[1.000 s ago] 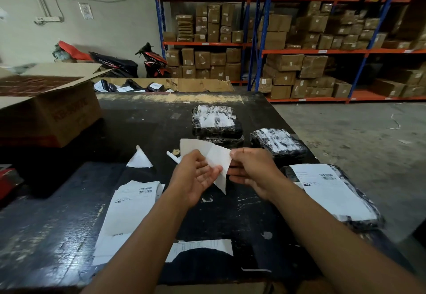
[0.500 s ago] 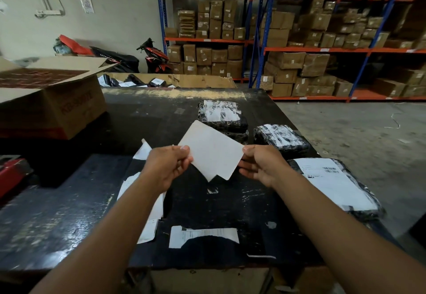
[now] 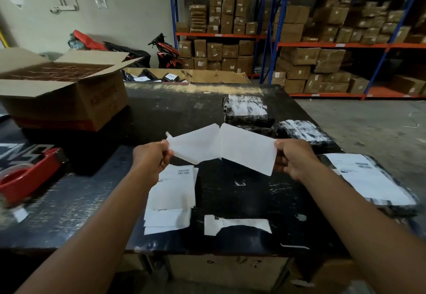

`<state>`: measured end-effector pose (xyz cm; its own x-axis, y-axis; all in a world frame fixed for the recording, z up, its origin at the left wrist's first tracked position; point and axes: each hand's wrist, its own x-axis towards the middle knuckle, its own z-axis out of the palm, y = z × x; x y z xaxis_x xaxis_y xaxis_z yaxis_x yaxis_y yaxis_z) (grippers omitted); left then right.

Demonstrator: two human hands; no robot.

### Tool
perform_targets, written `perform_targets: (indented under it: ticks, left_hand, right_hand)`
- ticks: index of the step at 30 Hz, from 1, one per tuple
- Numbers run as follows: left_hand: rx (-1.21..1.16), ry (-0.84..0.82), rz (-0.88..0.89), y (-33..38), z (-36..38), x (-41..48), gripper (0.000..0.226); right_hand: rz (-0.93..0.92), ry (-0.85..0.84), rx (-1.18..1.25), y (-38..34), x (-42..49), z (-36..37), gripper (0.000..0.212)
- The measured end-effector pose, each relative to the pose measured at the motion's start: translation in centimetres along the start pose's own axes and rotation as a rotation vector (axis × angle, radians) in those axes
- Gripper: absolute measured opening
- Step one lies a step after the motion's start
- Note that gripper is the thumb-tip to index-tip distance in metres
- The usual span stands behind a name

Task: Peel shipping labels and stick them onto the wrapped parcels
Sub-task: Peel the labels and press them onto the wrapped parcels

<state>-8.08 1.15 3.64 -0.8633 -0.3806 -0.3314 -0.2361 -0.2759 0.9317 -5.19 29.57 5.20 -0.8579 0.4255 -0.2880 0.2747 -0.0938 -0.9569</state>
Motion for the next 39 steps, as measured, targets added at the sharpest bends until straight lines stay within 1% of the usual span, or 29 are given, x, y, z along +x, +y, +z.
perform_targets:
  ticks: [3,6,8,10,14,16,17,19,21,24,26,28,31,35,39]
  left_hand:
    - [-0.003,0.103,0.006,0.0,-1.1,0.9,0.021]
    - [-0.015,0.195,0.022,-0.4,-2.1,1.6,0.021]
    - [-0.001,0.191,0.011,-0.8,-2.3,2.0,0.022]
    - [0.007,0.120,-0.017,-1.3,-1.9,2.1,0.022]
    - [0.006,-0.033,-0.065,-2.6,1.1,1.4,0.013]
    - [0.027,-0.071,-0.047,-3.4,3.0,1.2,0.012]
    - [0.079,-0.071,-0.016,-3.9,3.9,1.3,0.013]
    - [0.219,-0.058,0.062,-4.6,5.5,1.6,0.016]
    - [0.342,-0.019,0.093,-5.1,6.8,2.5,0.019]
    - [0.402,0.061,0.030,-5.0,8.1,4.6,0.014]
    - [0.419,0.131,-0.030,-4.8,8.8,6.0,0.028]
    - [0.453,0.178,-0.040,-4.9,9.3,7.2,0.037]
    - [0.543,0.185,-0.018,-5.1,9.9,8.2,0.036]
    - [0.629,0.152,0.021,-5.3,10.3,8.7,0.032]
    - [0.754,0.119,0.053,-4.9,10.1,8.1,0.040]
  right_hand:
    - [0.008,0.059,0.048,0.3,-0.4,0.1,0.012]
    - [0.015,0.141,0.122,0.7,-0.5,-0.4,0.020]
    - [0.016,0.187,0.156,0.8,-0.5,-0.9,0.023]
    - [0.013,0.198,0.166,0.8,-0.6,-1.2,0.024]
    - [-0.011,0.160,0.153,0.1,-0.6,-0.8,0.024]
    - [-0.025,0.134,0.152,-0.2,-0.3,-0.2,0.026]
    - [-0.034,0.123,0.150,-0.4,-0.2,0.1,0.026]
    - [-0.059,0.107,0.132,-0.6,0.2,0.6,0.023]
    - [-0.087,0.102,0.100,-0.9,0.7,0.9,0.021]
    - [-0.107,0.084,0.065,-1.3,1.9,1.1,0.014]
    - [-0.107,0.071,0.049,-1.5,2.6,1.1,0.014]
    - [-0.102,0.049,0.030,-1.4,3.5,1.2,0.014]
    - [-0.095,0.018,-0.009,-1.3,4.4,1.5,0.013]
    - [-0.096,-0.044,-0.073,-1.4,5.1,2.1,0.015]
    - [-0.150,-0.071,-0.179,-1.5,5.3,2.9,0.019]
